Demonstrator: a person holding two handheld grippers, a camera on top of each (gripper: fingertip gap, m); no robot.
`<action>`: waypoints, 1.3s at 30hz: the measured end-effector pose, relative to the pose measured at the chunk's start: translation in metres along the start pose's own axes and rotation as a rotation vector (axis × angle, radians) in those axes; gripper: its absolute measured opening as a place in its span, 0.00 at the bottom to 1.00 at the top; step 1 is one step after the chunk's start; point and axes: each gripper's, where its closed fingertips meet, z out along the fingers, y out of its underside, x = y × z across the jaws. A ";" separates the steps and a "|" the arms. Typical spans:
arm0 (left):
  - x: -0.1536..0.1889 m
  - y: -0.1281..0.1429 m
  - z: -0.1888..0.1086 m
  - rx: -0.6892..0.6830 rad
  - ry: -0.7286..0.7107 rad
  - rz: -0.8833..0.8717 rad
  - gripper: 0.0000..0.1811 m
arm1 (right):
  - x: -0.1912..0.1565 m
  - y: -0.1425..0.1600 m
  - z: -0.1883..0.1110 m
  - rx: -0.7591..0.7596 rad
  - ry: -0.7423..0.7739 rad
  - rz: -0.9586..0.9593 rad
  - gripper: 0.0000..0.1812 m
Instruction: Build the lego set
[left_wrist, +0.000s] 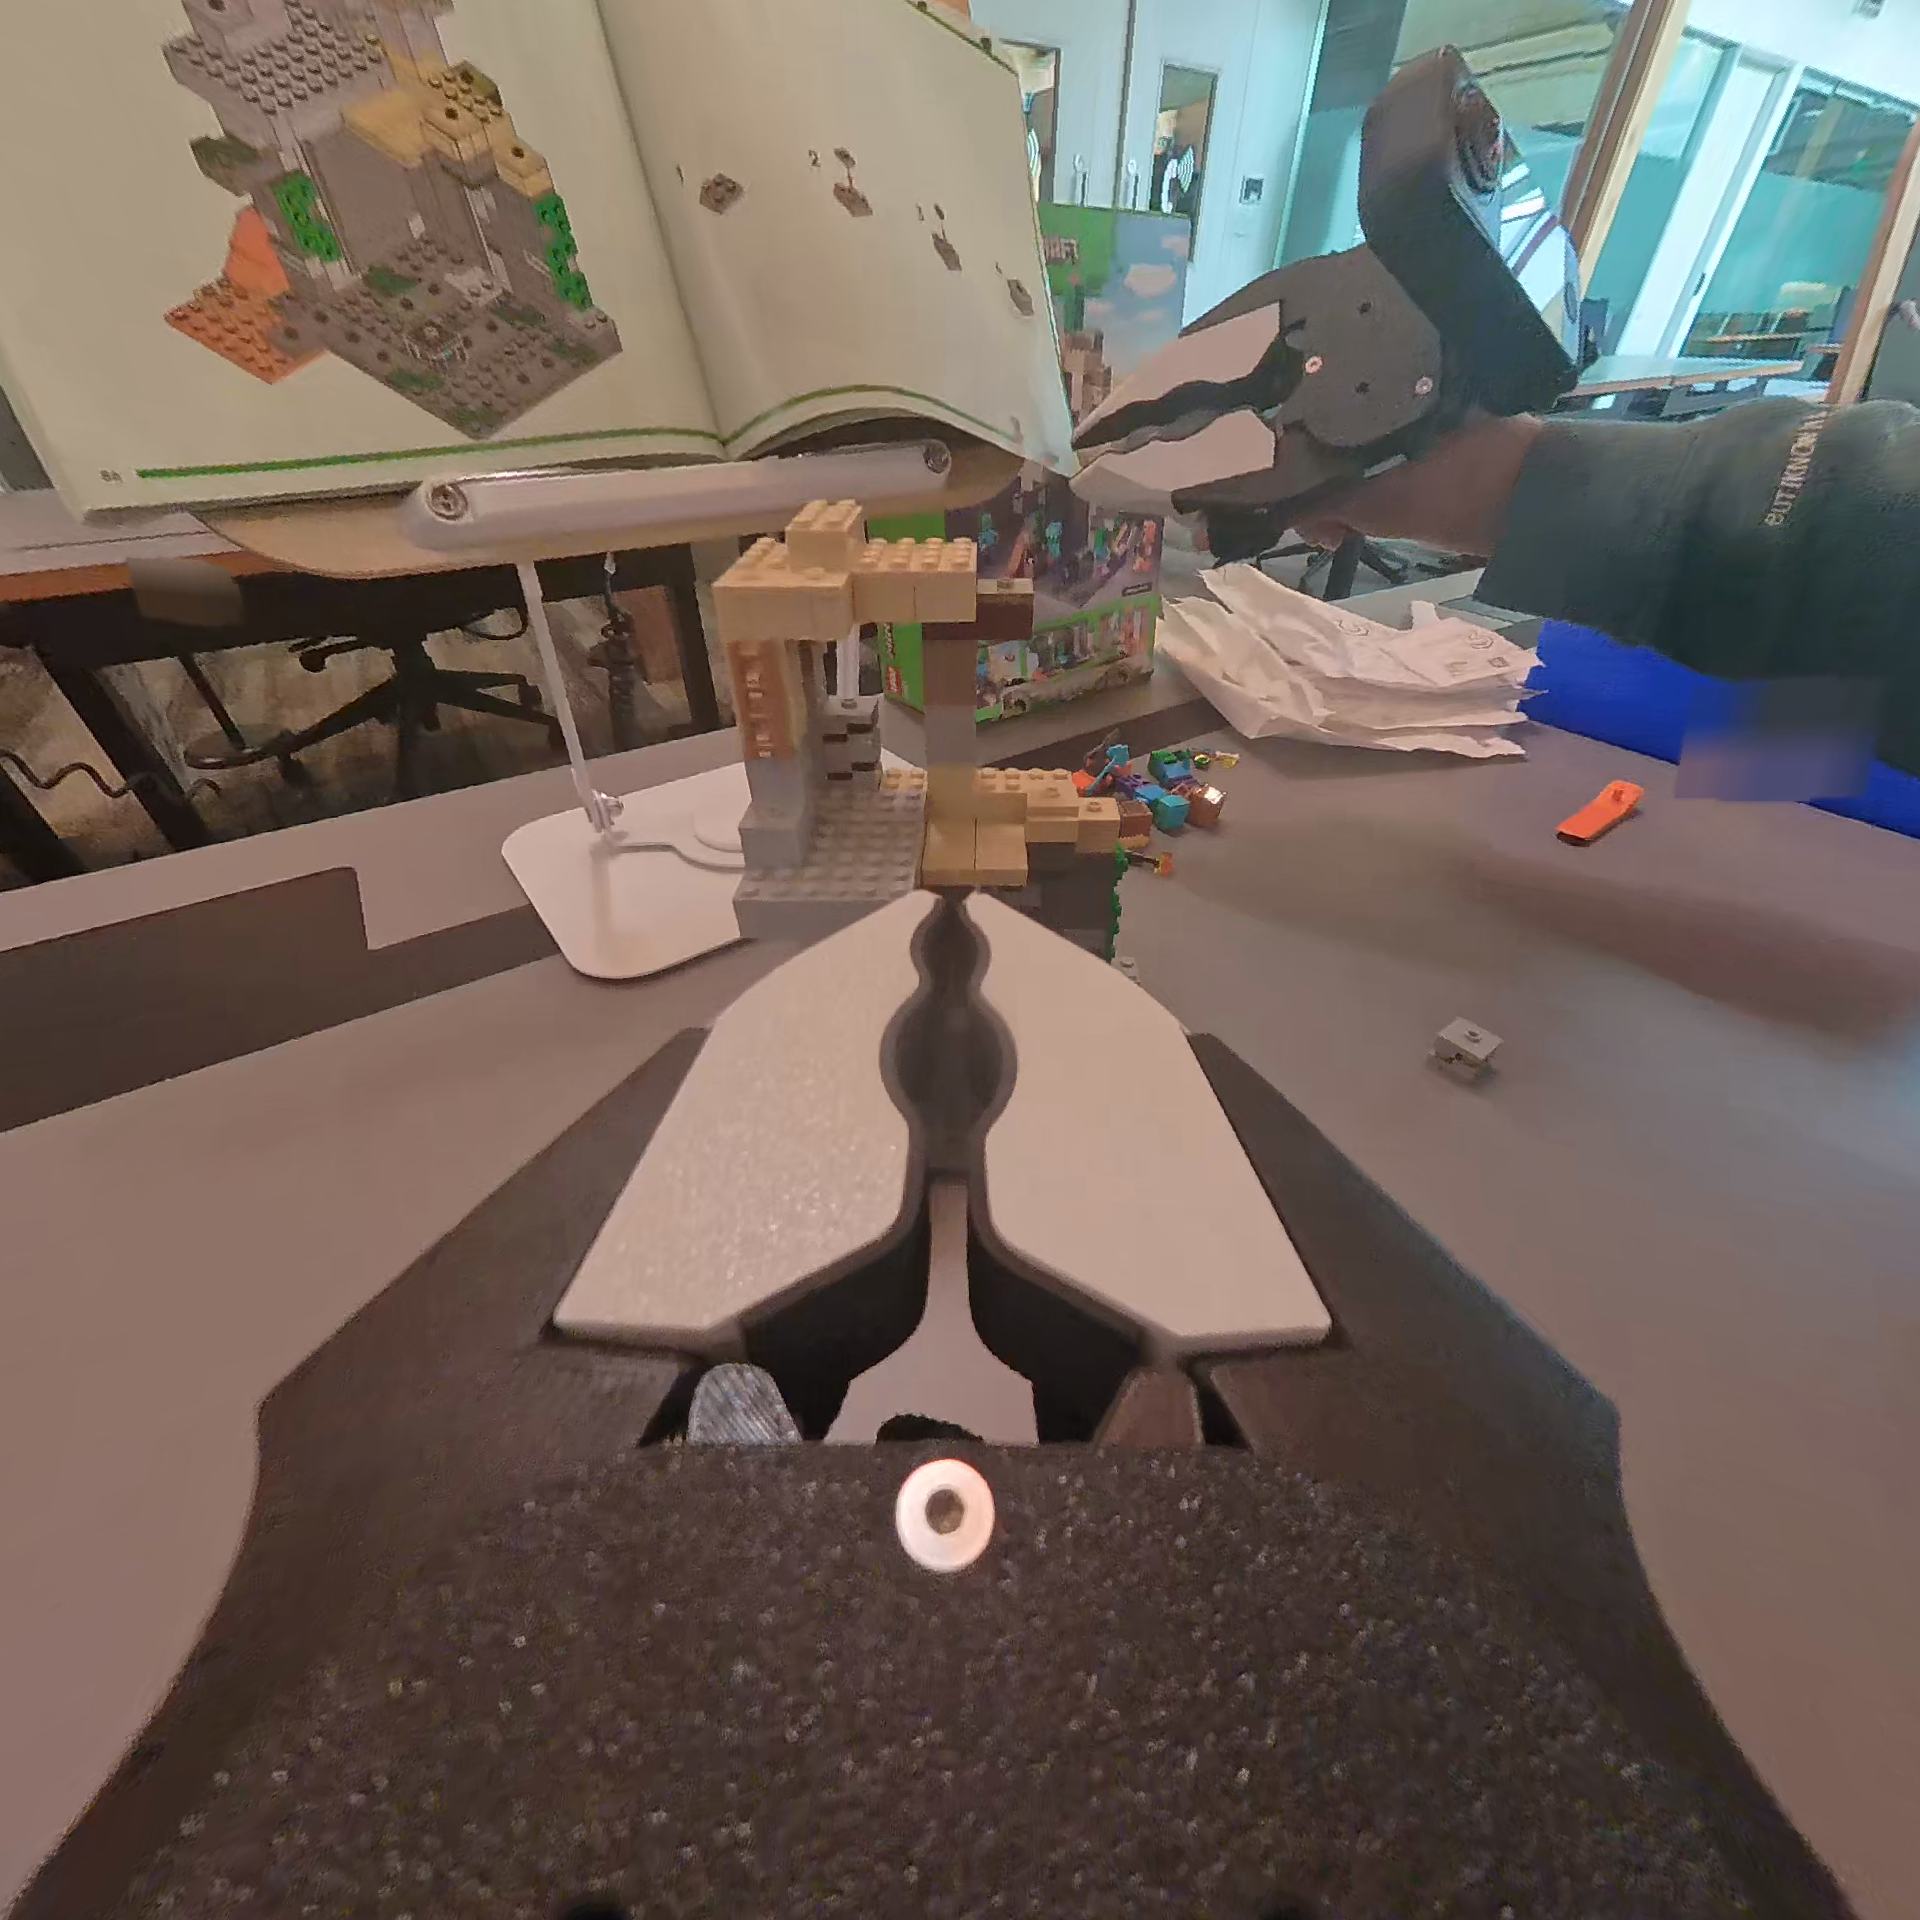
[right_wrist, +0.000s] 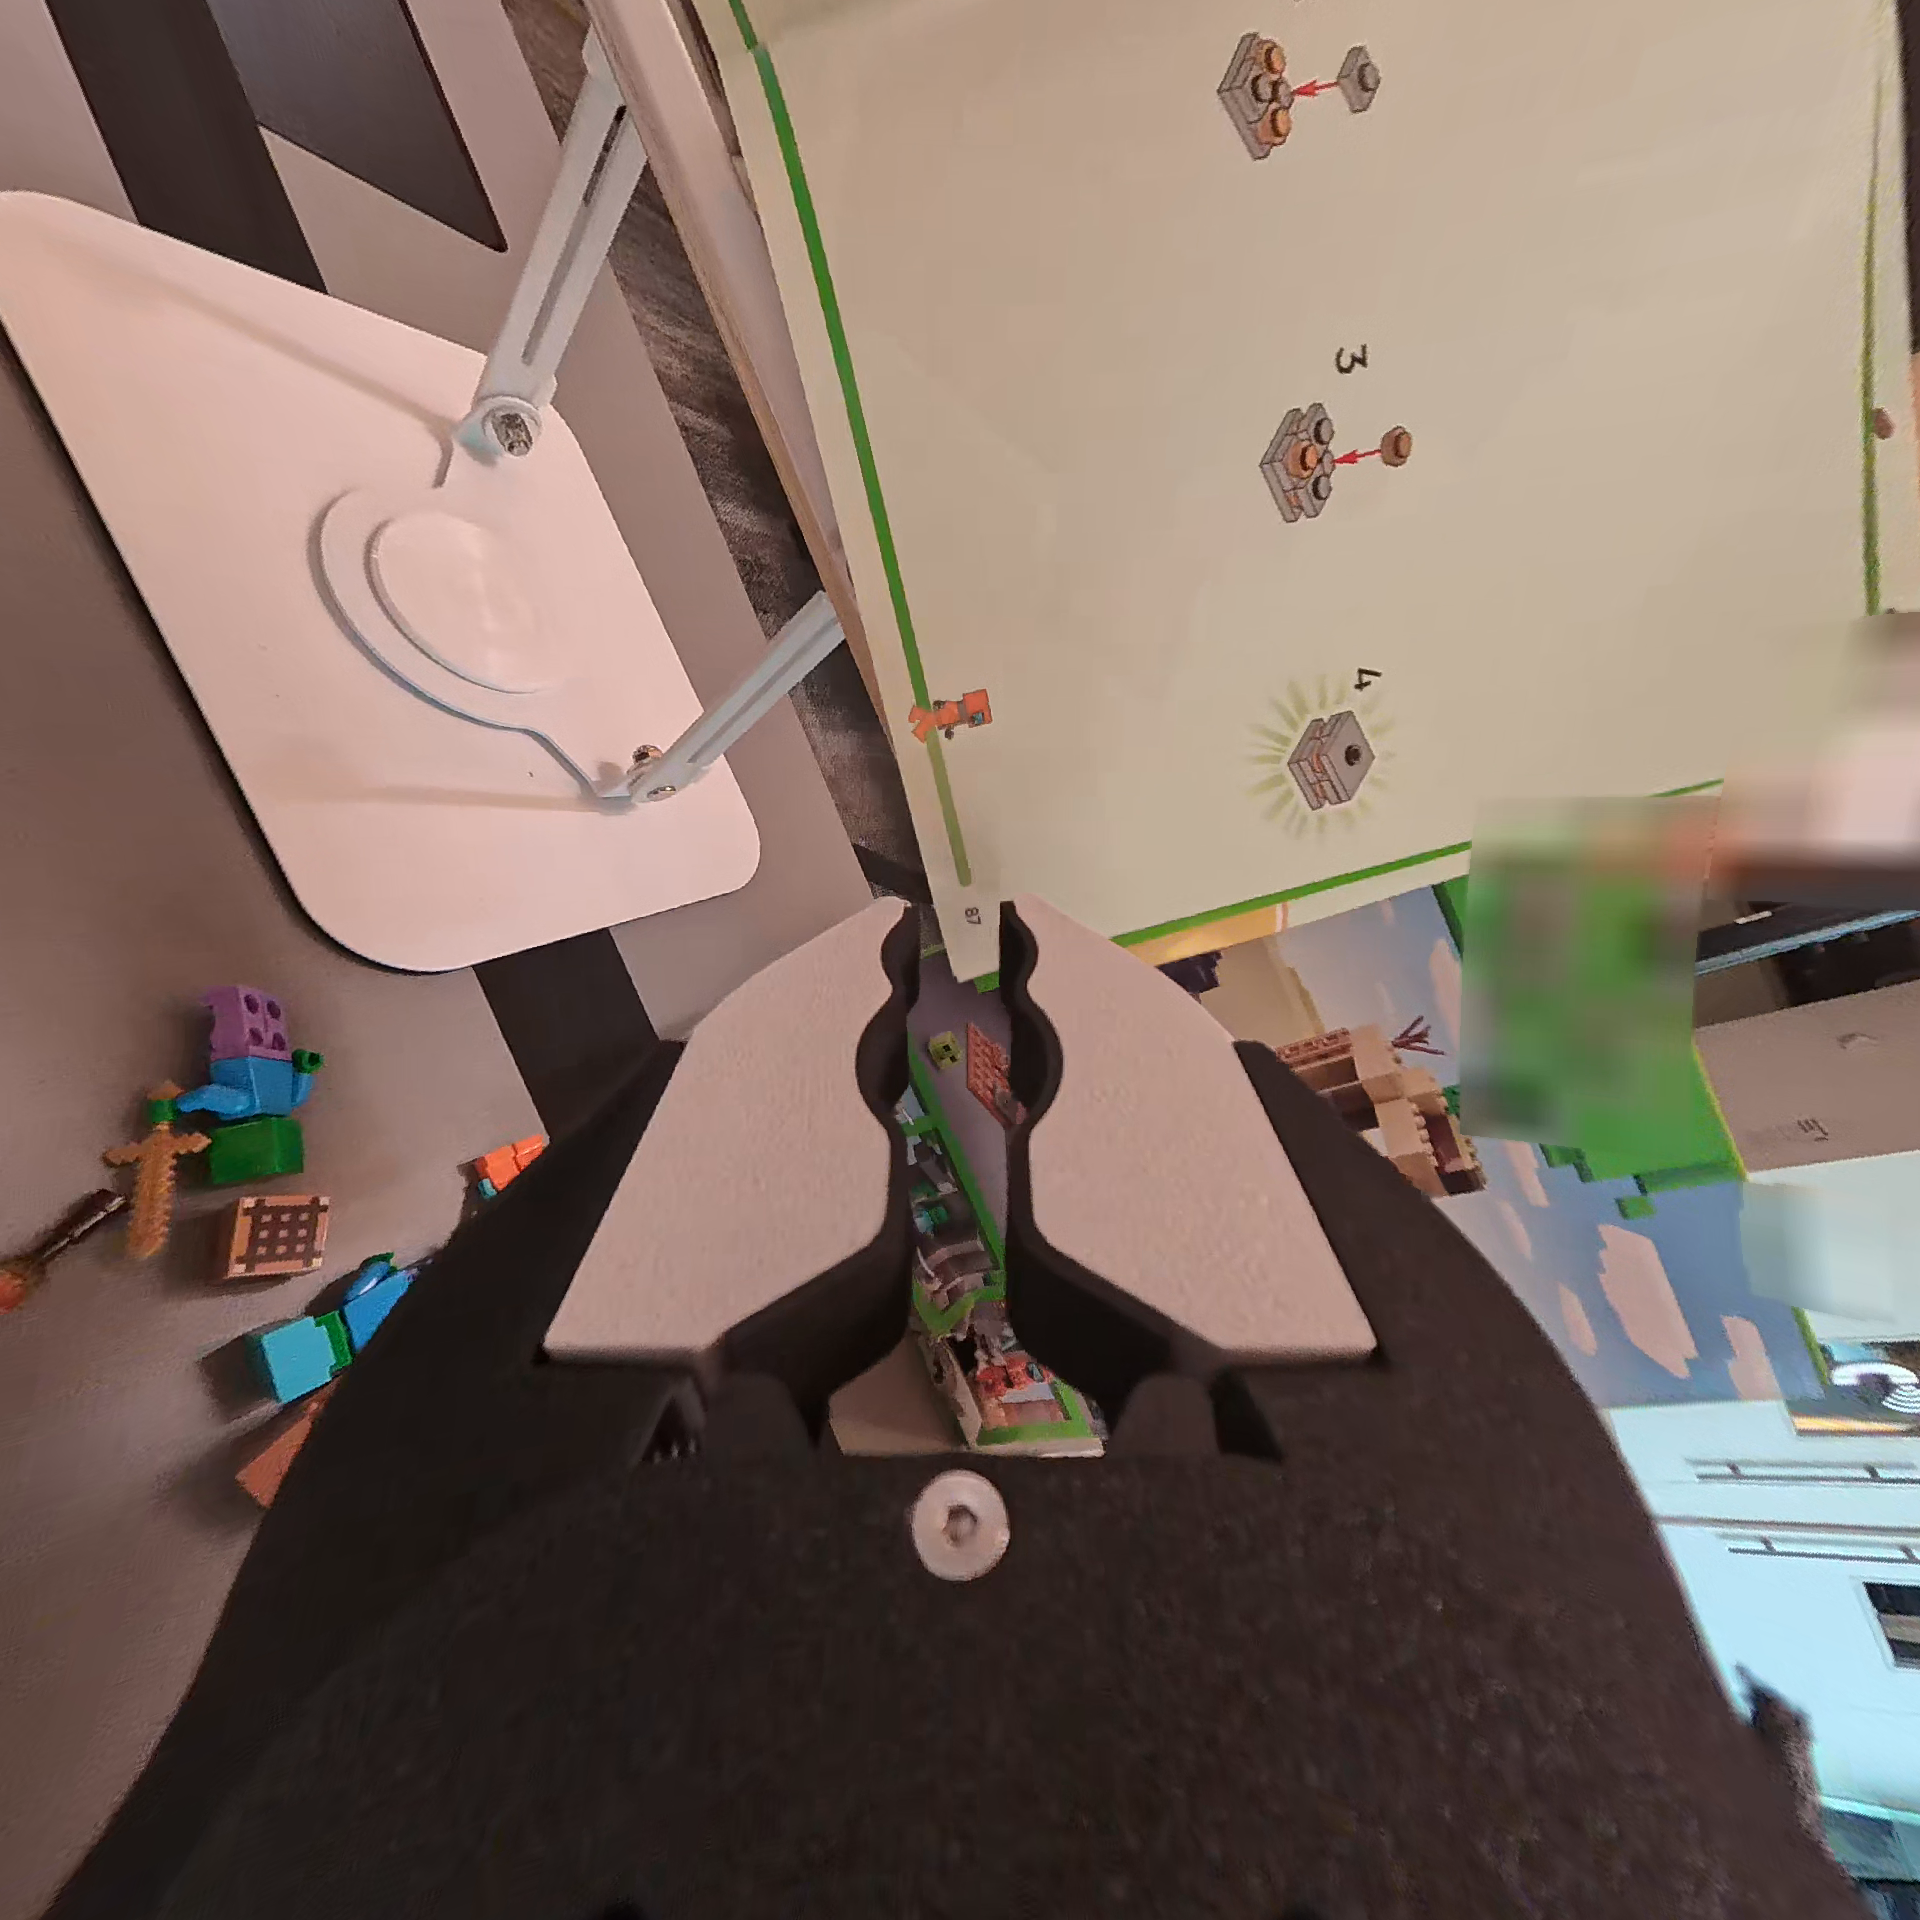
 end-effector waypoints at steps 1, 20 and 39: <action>0.000 0.001 0.001 -0.002 0.003 -0.002 0.00 | 0.000 0.000 0.001 -0.001 -0.002 -0.003 0.08; 0.004 0.016 0.002 -0.040 0.048 -0.016 0.00 | 0.001 0.003 0.010 -0.011 -0.025 -0.030 0.10; 0.002 0.021 0.000 -0.044 0.076 -0.045 0.00 | 0.008 0.006 0.017 -0.023 0.071 -0.194 0.07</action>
